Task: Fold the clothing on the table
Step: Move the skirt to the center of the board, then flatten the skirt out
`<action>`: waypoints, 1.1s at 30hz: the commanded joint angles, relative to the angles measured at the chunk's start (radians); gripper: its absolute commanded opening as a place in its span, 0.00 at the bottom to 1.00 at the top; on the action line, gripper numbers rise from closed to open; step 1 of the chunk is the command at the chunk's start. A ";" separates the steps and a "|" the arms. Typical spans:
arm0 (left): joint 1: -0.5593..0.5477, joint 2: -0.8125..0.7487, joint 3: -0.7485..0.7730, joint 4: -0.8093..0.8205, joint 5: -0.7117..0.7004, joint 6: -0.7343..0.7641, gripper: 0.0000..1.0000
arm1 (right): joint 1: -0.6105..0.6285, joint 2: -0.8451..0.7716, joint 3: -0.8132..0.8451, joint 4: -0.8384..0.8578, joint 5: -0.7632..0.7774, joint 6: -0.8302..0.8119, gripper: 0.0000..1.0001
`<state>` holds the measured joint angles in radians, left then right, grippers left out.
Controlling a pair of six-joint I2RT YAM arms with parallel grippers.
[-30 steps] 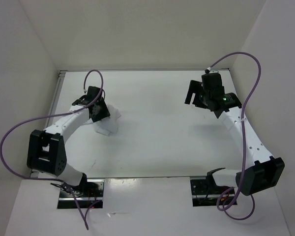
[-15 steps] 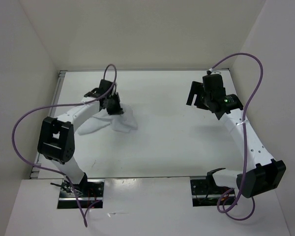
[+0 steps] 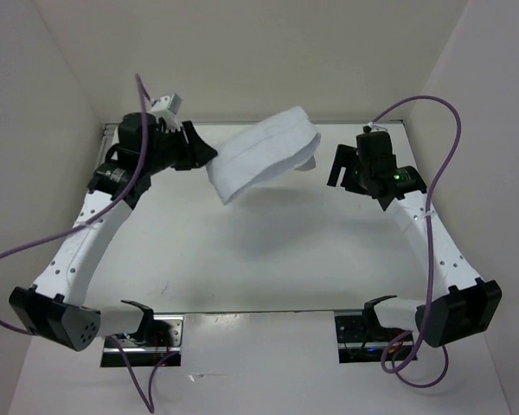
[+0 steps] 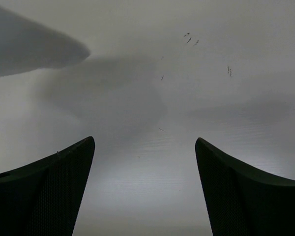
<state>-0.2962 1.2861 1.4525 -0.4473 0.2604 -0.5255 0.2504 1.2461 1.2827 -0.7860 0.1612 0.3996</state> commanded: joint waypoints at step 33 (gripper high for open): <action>-0.032 0.243 -0.414 -0.051 -0.069 0.012 0.72 | -0.007 0.446 -0.247 0.231 -0.518 0.099 0.51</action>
<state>-0.3256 1.5211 1.0458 -0.5159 0.1772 -0.5236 0.2485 1.6676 1.0534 -0.6266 -0.2935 0.4824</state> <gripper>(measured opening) 0.717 0.517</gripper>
